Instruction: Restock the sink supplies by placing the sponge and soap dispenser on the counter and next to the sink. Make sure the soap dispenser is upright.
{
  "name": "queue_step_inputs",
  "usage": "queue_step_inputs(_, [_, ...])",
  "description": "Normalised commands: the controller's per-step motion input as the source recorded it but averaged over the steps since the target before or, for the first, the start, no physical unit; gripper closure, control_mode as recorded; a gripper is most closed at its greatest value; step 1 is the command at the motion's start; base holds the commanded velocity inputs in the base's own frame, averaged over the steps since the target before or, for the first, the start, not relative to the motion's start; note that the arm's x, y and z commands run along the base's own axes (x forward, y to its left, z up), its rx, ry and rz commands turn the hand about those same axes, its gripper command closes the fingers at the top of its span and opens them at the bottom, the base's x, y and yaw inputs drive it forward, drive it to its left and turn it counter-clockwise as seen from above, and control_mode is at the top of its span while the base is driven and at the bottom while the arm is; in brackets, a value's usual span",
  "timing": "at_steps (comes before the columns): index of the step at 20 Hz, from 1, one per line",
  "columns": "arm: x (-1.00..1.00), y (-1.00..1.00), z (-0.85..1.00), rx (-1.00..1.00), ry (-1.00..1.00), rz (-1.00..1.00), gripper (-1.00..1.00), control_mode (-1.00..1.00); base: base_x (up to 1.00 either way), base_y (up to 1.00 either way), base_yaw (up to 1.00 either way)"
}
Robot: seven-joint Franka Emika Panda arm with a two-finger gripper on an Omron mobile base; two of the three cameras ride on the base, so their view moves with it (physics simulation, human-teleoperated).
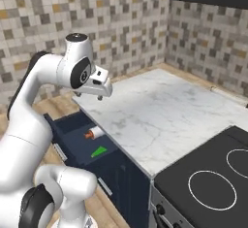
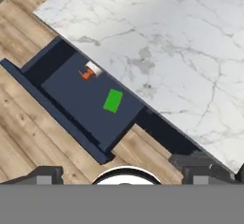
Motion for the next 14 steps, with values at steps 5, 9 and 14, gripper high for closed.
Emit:
queue_step_inputs(5, [0.0, 0.0, 0.0, 0.0, 0.0, 0.0, -1.0, 1.0, 0.4, -0.6, 0.32])
queue_step_inputs(9, [0.0, 0.0, 0.0, 0.0, 0.0, 0.0, -1.0, 1.0, 0.09, -0.05, 0.11])
queue_step_inputs(14, [-0.09, 0.25, -0.68, 0.02, 0.03, -0.05, -1.0, -1.0, 0.0, 0.0, 0.0])
